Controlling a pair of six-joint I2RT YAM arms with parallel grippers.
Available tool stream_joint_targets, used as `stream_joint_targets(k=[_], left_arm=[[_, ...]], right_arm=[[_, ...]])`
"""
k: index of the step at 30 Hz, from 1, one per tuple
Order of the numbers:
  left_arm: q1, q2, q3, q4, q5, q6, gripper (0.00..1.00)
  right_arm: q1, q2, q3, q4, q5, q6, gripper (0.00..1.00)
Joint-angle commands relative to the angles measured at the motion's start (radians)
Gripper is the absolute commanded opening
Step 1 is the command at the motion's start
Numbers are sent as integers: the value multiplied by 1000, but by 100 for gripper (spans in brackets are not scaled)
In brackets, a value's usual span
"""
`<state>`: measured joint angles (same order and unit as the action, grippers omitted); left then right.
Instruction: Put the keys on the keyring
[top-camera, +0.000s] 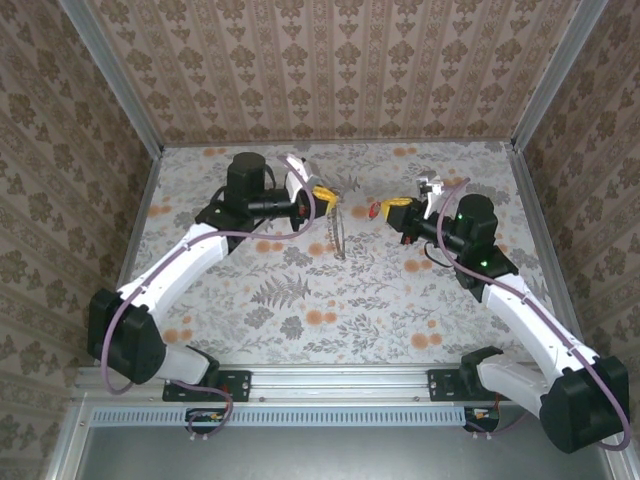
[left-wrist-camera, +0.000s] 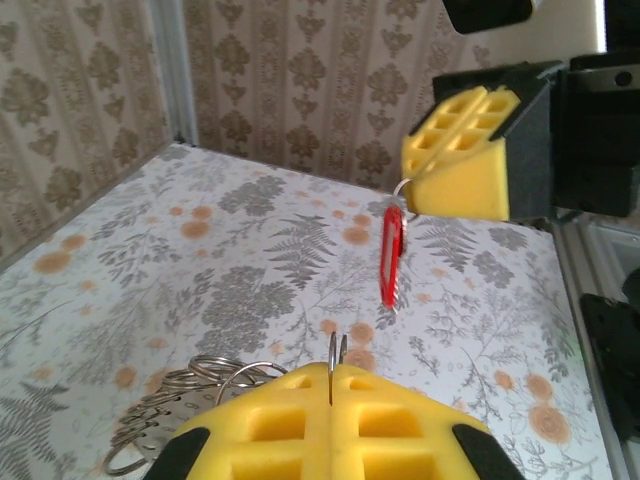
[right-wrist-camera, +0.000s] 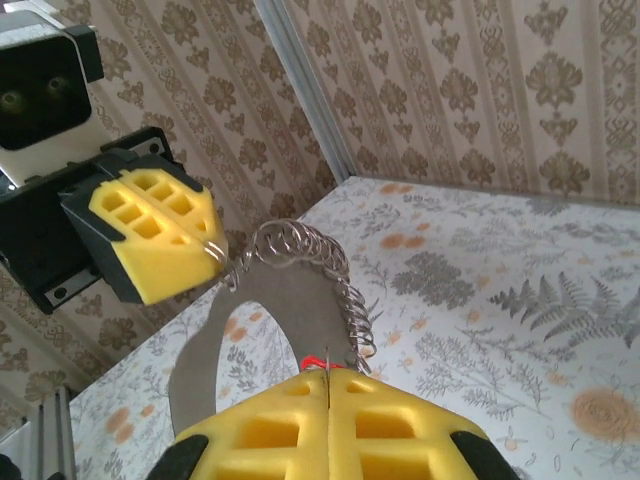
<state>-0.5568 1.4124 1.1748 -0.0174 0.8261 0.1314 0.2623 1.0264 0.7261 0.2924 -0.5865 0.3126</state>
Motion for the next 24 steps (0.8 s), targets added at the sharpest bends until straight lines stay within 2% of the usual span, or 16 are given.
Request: stream_joint_targets(k=[1, 11, 24], left_arm=[[-23, 15, 68, -45, 82, 90, 0], [-75, 67, 162, -115, 56, 128, 0], [-87, 79, 152, -89, -6, 111, 0]], right_arm=[[-1, -19, -7, 47, 17, -45, 0], [10, -11, -3, 31, -34, -79, 0], [75, 15, 53, -15, -51, -110, 0]])
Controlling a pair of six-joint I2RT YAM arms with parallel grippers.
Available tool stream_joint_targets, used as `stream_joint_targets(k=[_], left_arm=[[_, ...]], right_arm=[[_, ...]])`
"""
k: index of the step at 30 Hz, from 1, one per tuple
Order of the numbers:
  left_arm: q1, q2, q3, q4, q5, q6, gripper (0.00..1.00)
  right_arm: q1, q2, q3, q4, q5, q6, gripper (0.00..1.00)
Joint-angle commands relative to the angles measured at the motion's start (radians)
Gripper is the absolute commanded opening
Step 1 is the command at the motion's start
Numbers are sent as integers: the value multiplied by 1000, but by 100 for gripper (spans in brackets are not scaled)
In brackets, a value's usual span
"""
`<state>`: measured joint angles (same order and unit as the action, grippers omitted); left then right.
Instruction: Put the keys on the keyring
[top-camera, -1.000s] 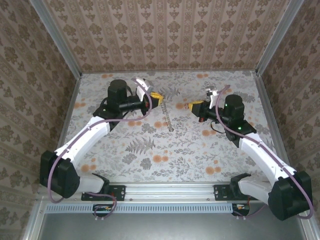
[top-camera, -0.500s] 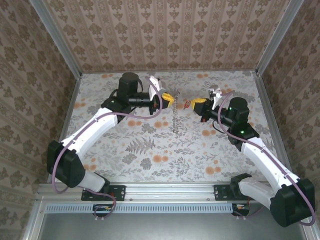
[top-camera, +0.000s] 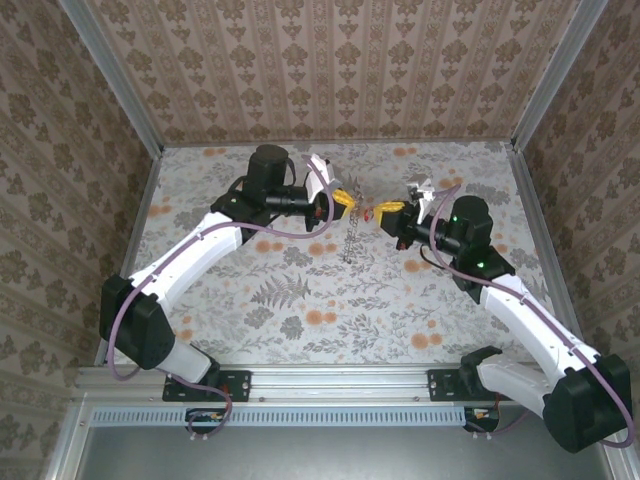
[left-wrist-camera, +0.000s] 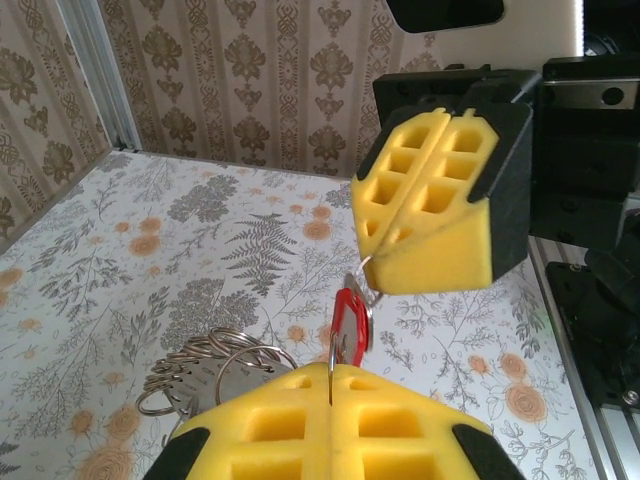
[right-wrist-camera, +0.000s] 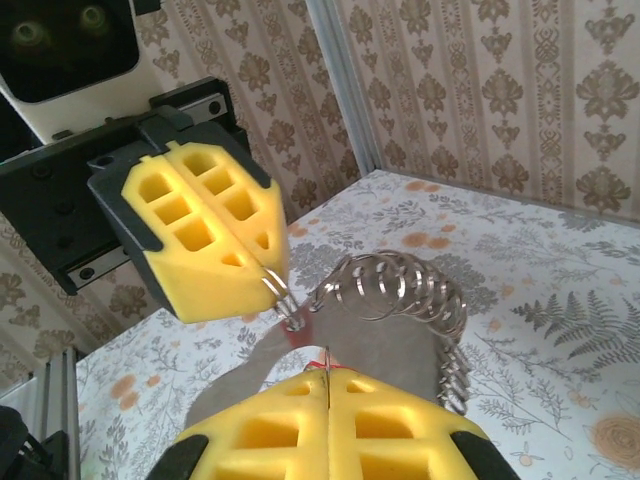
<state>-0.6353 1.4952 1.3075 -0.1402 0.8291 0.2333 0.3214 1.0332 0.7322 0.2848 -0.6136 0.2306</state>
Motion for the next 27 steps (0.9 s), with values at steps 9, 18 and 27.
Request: stream_joint_targets(k=[9, 18, 27], left_arm=[[-16, 4, 27, 12, -19, 24, 0], [-25, 5, 33, 4, -23, 34, 0], [-35, -3, 31, -10, -31, 51, 0]], right_arm=[[61, 34, 83, -25, -3, -50, 0], [89, 59, 117, -56, 9, -68, 0], [91, 64, 124, -86, 59, -94, 0]])
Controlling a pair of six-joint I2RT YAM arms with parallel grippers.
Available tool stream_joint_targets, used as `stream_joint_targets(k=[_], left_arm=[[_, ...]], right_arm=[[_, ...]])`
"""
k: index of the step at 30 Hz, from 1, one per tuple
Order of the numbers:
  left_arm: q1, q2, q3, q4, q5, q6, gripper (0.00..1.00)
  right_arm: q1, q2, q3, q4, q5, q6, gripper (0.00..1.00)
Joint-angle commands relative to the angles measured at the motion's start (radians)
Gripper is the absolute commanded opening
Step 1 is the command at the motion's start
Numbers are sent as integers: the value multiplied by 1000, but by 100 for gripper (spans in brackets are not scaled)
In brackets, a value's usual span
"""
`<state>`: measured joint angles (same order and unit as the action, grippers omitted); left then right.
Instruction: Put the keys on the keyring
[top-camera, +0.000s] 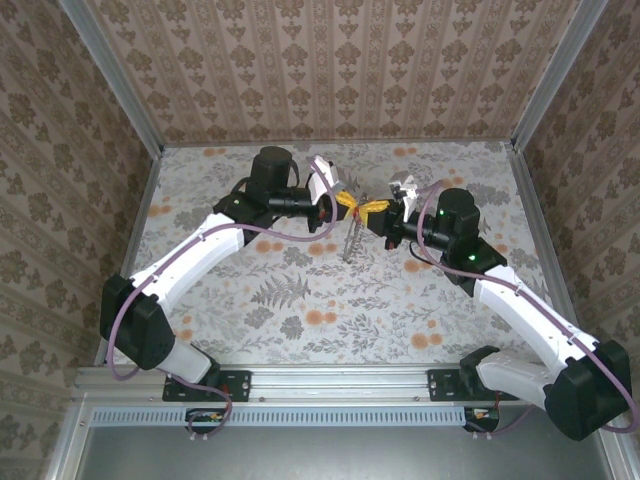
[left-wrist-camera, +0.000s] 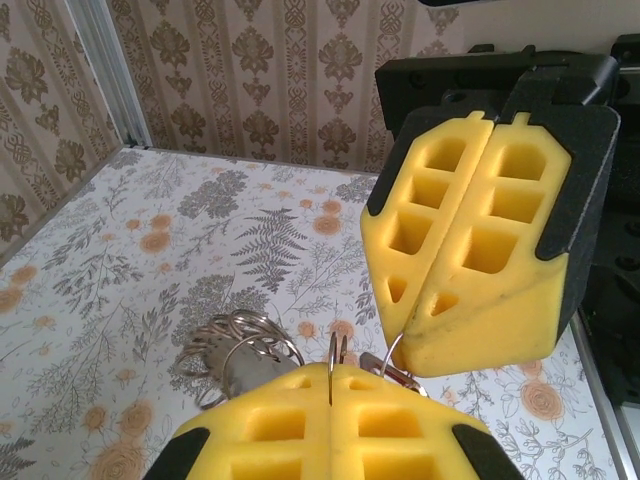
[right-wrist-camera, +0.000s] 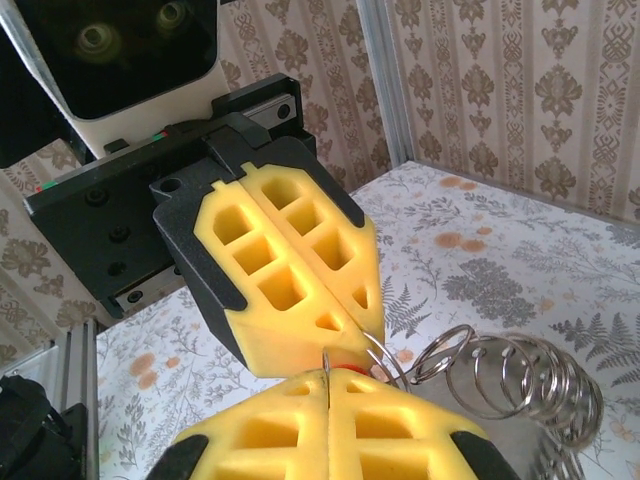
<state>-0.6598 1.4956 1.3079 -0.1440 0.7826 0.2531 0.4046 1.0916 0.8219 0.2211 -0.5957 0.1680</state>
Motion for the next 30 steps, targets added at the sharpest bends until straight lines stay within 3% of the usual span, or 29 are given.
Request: stream_joint_targets(k=[1, 11, 30], left_arm=[[-12, -6, 31, -6, 16, 32, 0], [-13, -15, 27, -17, 17, 44, 0], [-13, -8, 25, -26, 41, 49, 0]], right_arm=[[7, 4, 34, -27, 54, -36, 0], [2, 1, 40, -49, 112, -59, 0], [1, 6, 63, -30, 100, -45, 0]])
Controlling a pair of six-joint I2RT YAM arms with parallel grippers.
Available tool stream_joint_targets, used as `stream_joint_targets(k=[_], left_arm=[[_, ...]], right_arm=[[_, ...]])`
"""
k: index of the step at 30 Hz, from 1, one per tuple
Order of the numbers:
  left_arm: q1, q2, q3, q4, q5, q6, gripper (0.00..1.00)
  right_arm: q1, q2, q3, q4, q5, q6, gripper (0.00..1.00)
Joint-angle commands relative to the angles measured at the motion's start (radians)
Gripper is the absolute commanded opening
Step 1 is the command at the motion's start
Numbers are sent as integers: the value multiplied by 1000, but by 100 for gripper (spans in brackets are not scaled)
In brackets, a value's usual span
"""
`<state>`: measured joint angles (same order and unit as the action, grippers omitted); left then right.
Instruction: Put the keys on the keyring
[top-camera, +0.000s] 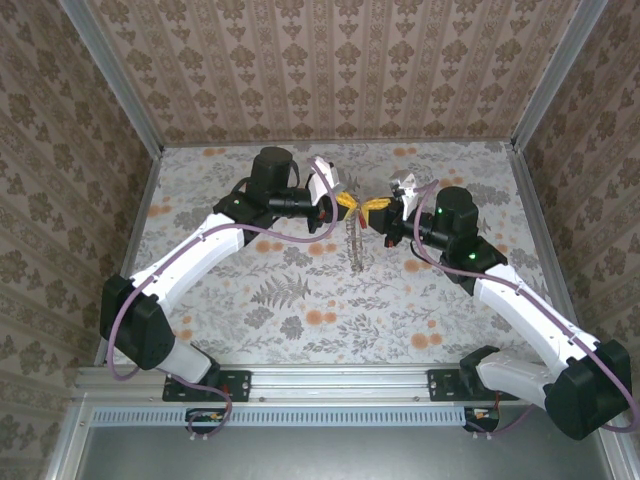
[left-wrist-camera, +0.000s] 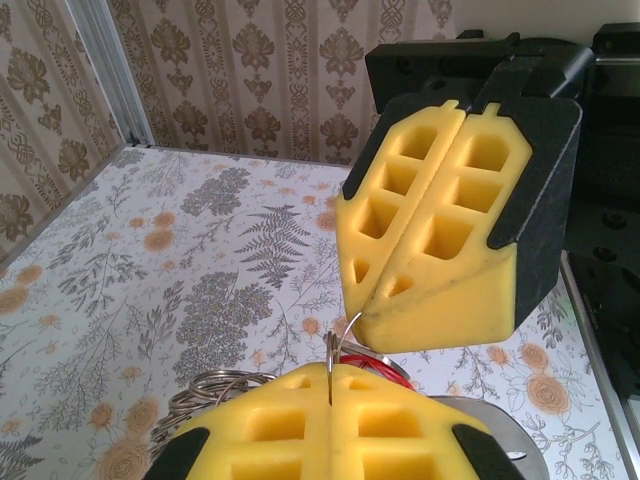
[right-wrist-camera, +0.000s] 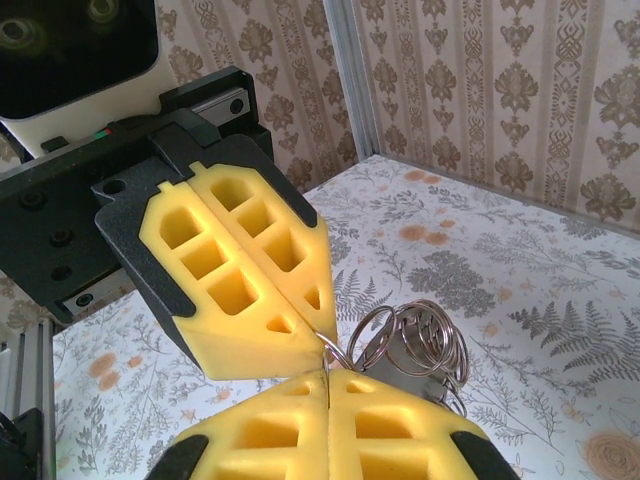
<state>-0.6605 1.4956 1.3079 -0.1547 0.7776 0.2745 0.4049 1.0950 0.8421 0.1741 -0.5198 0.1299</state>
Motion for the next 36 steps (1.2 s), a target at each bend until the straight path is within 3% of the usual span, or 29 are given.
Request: stream_joint_targets(k=[1, 36], left_arm=[[-12, -9, 27, -14, 48, 28, 0], [-23, -64, -10, 58, -2, 12, 0]], right_arm=[[1, 3, 43, 19, 27, -8, 0], [-23, -24, -24, -15, 77, -11, 0]])
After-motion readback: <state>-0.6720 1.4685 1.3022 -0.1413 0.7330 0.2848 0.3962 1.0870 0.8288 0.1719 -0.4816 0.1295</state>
